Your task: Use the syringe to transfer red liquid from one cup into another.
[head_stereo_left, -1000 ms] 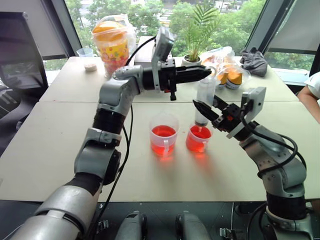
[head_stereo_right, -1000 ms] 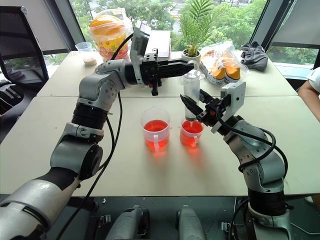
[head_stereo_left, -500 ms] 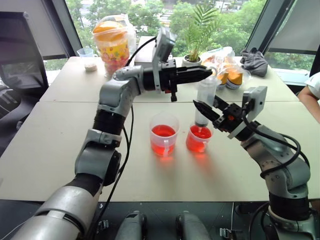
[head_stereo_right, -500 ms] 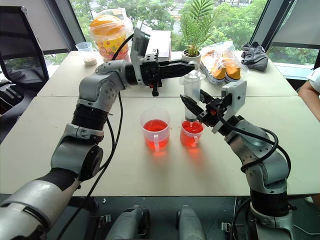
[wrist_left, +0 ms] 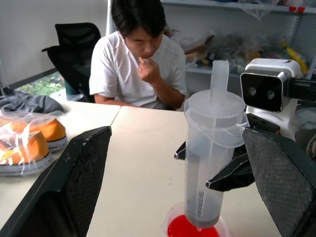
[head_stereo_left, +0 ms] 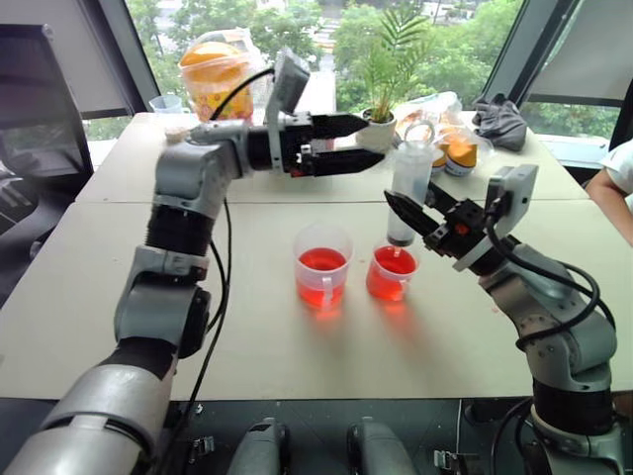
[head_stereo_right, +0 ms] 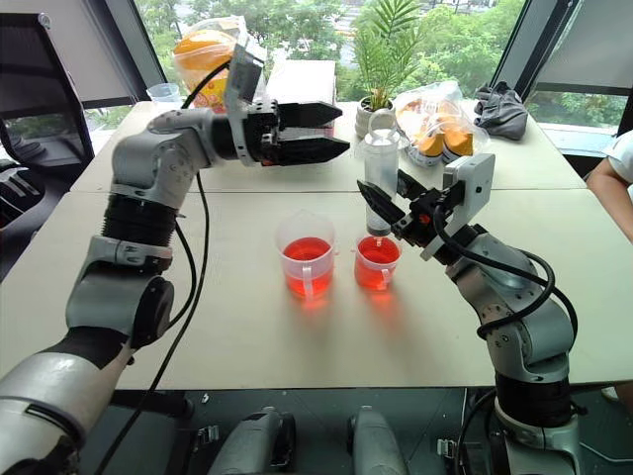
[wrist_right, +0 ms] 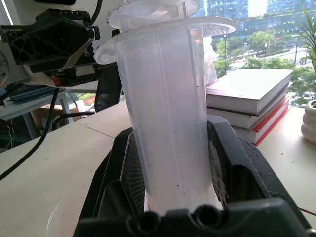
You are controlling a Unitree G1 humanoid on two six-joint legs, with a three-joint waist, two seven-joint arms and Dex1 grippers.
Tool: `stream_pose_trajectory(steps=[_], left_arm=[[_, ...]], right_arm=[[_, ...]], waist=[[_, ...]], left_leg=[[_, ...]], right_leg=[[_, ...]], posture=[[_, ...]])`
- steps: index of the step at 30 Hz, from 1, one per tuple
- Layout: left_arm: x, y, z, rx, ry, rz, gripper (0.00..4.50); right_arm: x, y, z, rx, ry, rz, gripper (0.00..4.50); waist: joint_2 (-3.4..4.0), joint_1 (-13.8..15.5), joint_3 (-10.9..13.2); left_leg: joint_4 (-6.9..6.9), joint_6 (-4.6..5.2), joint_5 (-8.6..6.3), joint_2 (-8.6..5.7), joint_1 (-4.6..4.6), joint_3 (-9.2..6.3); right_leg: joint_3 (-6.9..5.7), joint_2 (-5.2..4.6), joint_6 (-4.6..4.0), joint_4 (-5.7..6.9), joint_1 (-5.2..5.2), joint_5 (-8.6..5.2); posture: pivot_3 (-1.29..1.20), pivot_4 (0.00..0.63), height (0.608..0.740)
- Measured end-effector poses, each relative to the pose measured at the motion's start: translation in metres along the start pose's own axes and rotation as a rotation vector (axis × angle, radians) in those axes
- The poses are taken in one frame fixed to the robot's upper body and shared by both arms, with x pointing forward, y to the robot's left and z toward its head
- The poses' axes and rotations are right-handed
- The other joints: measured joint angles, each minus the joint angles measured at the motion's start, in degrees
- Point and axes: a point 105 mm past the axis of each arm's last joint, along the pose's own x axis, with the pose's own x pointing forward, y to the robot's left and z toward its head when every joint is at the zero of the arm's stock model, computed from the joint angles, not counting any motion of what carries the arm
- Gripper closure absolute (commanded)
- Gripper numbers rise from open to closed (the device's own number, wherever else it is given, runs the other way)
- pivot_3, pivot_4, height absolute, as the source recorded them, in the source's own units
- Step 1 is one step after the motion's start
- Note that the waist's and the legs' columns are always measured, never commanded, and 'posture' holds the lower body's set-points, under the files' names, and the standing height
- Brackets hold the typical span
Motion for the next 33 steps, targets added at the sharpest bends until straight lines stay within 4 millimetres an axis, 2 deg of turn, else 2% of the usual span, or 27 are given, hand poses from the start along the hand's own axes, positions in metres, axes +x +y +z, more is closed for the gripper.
stream_pose_trajectory(steps=[2, 4, 6, 9, 12, 13, 14, 17, 20, 22, 25, 29, 33], left_arm=[[-0.013, -0.006, -0.003, 0.018, 0.035, -0.019, 0.03], [-0.025, -0.011, -0.015, 0.014, 0.085, -0.03, 0.03], [-0.032, -0.014, -0.028, -0.011, 0.13, -0.042, 0.03], [-0.044, -0.017, -0.034, -0.009, 0.177, -0.038, 0.03], [-0.048, -0.021, -0.031, 0.005, 0.192, -0.037, 0.03], [-0.048, -0.023, -0.031, 0.006, 0.193, -0.04, 0.03], [-0.048, -0.023, -0.033, 0.003, 0.194, -0.038, 0.03], [-0.053, -0.024, -0.043, -0.021, 0.208, -0.013, 0.03], [-0.059, -0.025, -0.054, -0.05, 0.225, 0.015, 0.03], [-0.063, -0.027, -0.056, -0.064, 0.228, 0.03, 0.03], [-0.063, -0.03, -0.051, -0.058, 0.213, 0.034, 0.03], [-0.065, -0.037, -0.053, -0.072, 0.211, 0.027, 0.03], [-0.065, -0.04, -0.052, -0.08, 0.205, 0.032, 0.03]], right_arm=[[0.001, 0.0, 0.001, 0.01, -0.006, 0.003, 3.12], [0.003, -0.001, 0.006, 0.027, -0.018, 0.001, 3.12], [0.005, -0.003, 0.015, 0.045, -0.042, -0.004, 3.12], [0.007, -0.008, 0.028, 0.076, -0.061, -0.016, 3.12], [0.01, -0.023, 0.045, 0.094, -0.045, -0.077, 3.12], [0.01, -0.035, 0.059, 0.101, -0.026, -0.119, 3.12], [0.009, -0.04, 0.066, 0.094, -0.019, -0.139, 3.12], [0.001, -0.063, 0.075, 0.111, 0.105, -0.223, 3.12], [-0.018, -0.093, 0.06, 0.151, 0.356, -0.362, 3.12], [-0.033, -0.105, 0.046, 0.177, 0.516, -0.425, 3.12], [-0.049, -0.115, 0.024, 0.254, 0.682, -0.471, 3.12], [-0.072, -0.126, -0.02, 0.39, 0.903, -0.539, 3.12], [-0.088, -0.13, -0.058, 0.492, 1.044, -0.588, 3.12]], waist=[[0.01, -0.01, 0.0], [0.01, -0.01, 0.0], [0.01, 0.05, 0.0], [0.0, 0.18, 0.0], [0.01, 0.18, 0.0], [0.01, 0.17, 0.0], [0.01, 0.2, 0.0], [0.01, 0.12, 0.0], [0.02, 0.1, 0.0], [0.01, 0.09, 0.0], [0.02, 0.04, 0.0], [0.02, -0.07, 0.0], [0.02, -0.04, 0.0]], left_leg=[[0.0, 0.0, 0.0, 0.0, 0.0, 0.0], [0.0, 0.0, 0.0, 0.0, 0.01, 0.0], [0.03, -0.01, 0.01, 0.0, 0.0, 0.0], [0.04, -0.01, 0.0, 0.0, -0.01, 0.0], [0.04, 0.0, 0.0, -0.03, -0.02, 0.02], [0.04, 0.0, 0.0, -0.04, -0.01, 0.02], [0.03, 0.0, 0.0, -0.04, -0.01, 0.02], [-0.03, 0.0, 0.0, -0.02, -0.01, 0.0], [-0.07, 0.0, 0.0, -0.02, -0.03, 0.02], [-0.08, 0.02, -0.01, -0.01, -0.06, 0.02], [-0.1, 0.03, -0.02, -0.02, -0.07, 0.05], [-0.1, 0.04, -0.02, -0.02, -0.06, 0.09], [-0.1, 0.04, -0.02, -0.03, -0.07, 0.1]], right_leg=[[0.0, 0.0, 0.0, 0.0, 0.0, 0.0], [0.0, -0.01, -0.01, 0.02, 0.0, 0.0], [0.0, -0.04, -0.01, 0.04, 0.0, 0.0], [-0.01, -0.06, -0.01, 0.03, 0.0, 0.0], [-0.01, -0.16, -0.01, 0.02, 0.0, 0.0], [-0.02, -0.26, -0.01, 0.03, 0.0, 0.0], [-0.02, -0.3, -0.01, 0.02, 0.0, 0.0], [-0.05, -0.33, -0.02, -0.02, 0.0, -0.01], [0.0, -0.36, -0.04, -0.07, -0.03, -0.01], [0.02, -0.36, -0.04, -0.14, -0.04, -0.01], [0.03, -0.37, -0.04, -0.2, -0.03, -0.01], [0.02, -0.35, -0.03, -0.19, -0.03, -0.01], [0.01, -0.26, -0.02, -0.19, -0.05, 0.0]], posture=[[0.0, 0.15, 0.74], [0.0, 0.15, 0.74], [0.0, 0.15, 0.74], [0.0, 0.15, 0.74], [0.0, 0.15, 0.74], [0.0, 0.15, 0.74], [0.0, 0.15, 0.74], [0.0, 0.15, 0.74], [0.0, 0.15, 0.74], [0.0, 0.15, 0.74], [0.0, 0.15, 0.74], [0.0, 0.15, 0.74], [0.0, 0.15, 0.74]])
